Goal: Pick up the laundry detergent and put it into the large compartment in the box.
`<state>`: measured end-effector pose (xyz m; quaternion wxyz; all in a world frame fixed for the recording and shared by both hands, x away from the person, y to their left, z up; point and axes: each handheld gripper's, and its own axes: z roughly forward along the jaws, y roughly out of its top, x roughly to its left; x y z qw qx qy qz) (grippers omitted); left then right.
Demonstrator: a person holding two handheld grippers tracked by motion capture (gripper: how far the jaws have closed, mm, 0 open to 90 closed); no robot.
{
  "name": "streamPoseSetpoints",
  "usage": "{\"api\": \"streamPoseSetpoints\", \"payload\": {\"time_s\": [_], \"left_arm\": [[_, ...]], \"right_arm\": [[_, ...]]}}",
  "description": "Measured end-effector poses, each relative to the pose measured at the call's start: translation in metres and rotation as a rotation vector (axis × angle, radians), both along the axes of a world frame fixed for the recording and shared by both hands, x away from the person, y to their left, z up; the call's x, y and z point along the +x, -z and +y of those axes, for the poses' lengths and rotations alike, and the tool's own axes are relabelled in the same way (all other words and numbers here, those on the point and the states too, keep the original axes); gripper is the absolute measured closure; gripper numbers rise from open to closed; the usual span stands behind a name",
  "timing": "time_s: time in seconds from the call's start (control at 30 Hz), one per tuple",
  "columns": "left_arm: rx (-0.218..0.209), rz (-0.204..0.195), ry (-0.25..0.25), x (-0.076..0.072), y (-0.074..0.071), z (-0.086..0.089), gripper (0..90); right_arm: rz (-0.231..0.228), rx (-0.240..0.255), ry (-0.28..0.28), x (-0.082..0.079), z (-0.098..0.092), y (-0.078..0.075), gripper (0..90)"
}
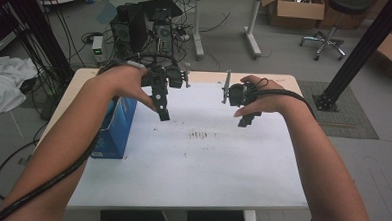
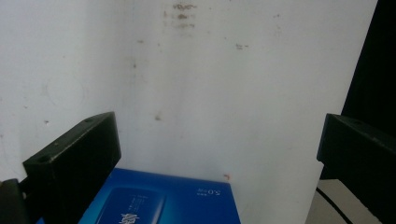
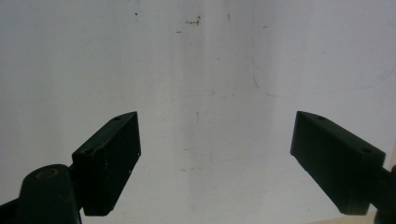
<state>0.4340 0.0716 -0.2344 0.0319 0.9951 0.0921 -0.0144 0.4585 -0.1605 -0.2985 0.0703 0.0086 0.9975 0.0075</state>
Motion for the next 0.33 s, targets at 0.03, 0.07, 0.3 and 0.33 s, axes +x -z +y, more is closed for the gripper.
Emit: {"api": "streamPoseSetpoints", "payload": {"time_s": [0.03,0.07,0.3,0.33], "left_arm": [[-0.003,-0.001,0.001,-0.0001,0.0001,-0.0005,0.1],[0.0,-0.001,0.004,0.0,-0.0002,-0.001,0.1],[-0.007,0.003,0.006,0.0001,0.0007,-0.0039,0.1],[0.0,0.003,0.007,0.0006,0.0015,-0.0045,0.1]], "right_arm": [[0.0,0.0,0.0,0.0001,0.0001,0.0002,16.4],[-0.001,0.001,0.0,0.0001,0.0002,-0.0001,16.4],[-0.006,0.017,0.005,-0.0004,-0.0016,-0.0011,16.3],[-0.006,0.017,0.005,-0.0004,-0.0016,-0.0011,16.3]]}}
